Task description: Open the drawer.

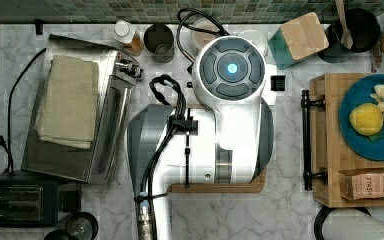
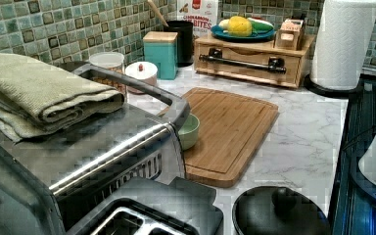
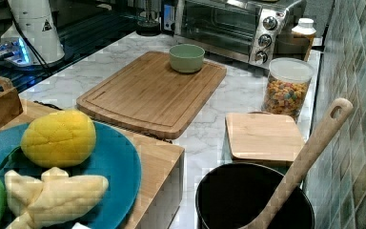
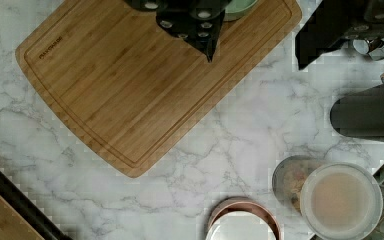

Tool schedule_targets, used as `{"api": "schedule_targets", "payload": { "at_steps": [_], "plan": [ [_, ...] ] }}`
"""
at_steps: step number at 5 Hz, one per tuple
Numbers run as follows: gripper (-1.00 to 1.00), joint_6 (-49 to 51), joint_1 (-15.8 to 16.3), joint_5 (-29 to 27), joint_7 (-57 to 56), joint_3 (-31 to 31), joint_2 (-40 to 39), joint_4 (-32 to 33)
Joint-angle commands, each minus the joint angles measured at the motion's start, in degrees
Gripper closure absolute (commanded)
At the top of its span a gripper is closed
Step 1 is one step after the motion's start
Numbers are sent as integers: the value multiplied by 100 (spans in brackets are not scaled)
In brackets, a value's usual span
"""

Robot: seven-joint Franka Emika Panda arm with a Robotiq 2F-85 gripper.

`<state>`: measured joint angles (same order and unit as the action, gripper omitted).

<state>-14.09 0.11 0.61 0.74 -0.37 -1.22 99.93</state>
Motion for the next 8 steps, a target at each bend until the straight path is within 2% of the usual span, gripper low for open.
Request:
{"api": "schedule_targets", "payload": {
  "at_steps": [1,3,5,6,8],
  "plan": [
    [-100,-210,8,195,-542,12,133,258],
    [-100,-1009,-134,793,-2253,-139,653,1300],
    [-100,-1043,-507,641,-4322,-537,568,1434],
    [-100,-1460,-629,698,-5067,-804,437,1575],
    [-100,-1749,-853,642,-5871,-1182,-26,1488]
  ]
}}
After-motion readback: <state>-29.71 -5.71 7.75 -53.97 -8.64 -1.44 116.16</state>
